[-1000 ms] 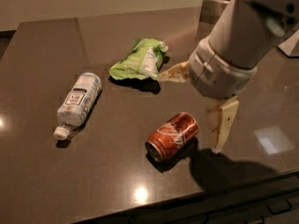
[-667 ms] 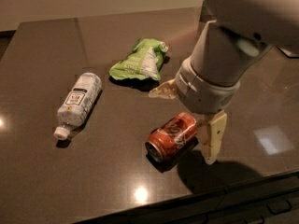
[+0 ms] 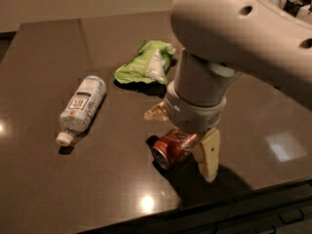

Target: Place coke can upright

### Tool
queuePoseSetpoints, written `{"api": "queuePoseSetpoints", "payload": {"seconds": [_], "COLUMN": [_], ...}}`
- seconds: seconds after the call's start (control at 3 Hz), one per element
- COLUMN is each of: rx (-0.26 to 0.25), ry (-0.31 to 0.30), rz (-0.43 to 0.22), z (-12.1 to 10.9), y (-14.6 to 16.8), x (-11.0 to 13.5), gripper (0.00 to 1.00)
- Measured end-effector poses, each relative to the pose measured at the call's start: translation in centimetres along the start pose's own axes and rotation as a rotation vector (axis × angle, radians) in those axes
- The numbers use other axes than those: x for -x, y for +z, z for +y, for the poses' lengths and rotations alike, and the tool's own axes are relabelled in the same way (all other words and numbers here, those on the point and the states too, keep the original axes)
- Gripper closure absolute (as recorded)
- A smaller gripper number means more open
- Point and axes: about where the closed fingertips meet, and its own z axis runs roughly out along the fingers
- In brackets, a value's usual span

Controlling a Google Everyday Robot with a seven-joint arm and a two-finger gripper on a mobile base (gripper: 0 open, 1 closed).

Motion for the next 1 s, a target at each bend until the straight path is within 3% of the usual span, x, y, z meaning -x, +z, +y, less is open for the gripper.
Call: {"api": "queuePoseSetpoints", "payload": {"seconds": [0.33, 1.0], "rx": [0.033, 0.061], "ry": [-0.004, 0.042], "rz": [0.020, 0.035], "z": [-0.16, -0.72], "y": [0.95, 1.35], "x": [0.27, -0.37], "gripper": [0.15, 0.63]}}
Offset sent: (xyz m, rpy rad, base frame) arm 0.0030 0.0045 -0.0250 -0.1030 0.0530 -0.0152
